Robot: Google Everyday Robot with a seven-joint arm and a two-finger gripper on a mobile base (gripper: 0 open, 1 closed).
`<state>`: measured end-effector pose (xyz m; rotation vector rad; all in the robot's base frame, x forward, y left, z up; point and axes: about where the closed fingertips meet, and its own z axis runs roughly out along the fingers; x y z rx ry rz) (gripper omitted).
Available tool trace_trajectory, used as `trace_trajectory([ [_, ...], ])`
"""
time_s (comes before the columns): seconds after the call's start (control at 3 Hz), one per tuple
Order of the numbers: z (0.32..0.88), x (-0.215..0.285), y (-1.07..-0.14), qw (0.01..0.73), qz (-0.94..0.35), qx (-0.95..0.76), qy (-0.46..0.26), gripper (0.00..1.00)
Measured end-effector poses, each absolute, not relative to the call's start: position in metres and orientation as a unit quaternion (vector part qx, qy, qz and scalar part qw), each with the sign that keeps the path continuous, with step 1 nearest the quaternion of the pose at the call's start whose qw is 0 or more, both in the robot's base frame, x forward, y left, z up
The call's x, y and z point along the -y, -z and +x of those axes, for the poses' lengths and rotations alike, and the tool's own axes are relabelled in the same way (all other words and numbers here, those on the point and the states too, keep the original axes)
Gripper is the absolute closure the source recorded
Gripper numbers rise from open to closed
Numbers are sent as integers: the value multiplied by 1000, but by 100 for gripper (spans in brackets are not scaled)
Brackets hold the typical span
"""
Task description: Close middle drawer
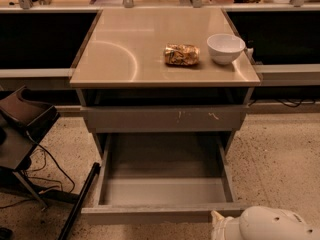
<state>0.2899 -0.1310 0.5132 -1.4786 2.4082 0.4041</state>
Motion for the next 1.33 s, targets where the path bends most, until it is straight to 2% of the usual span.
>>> trace_trajectory([
  [0.33,291,131,-501,136,-509,-840,-133,0],
  [1.0,328,146,-431,112,-487,-853,-150,0],
  [1.33,327,146,-432,112,-487,-853,-150,0],
])
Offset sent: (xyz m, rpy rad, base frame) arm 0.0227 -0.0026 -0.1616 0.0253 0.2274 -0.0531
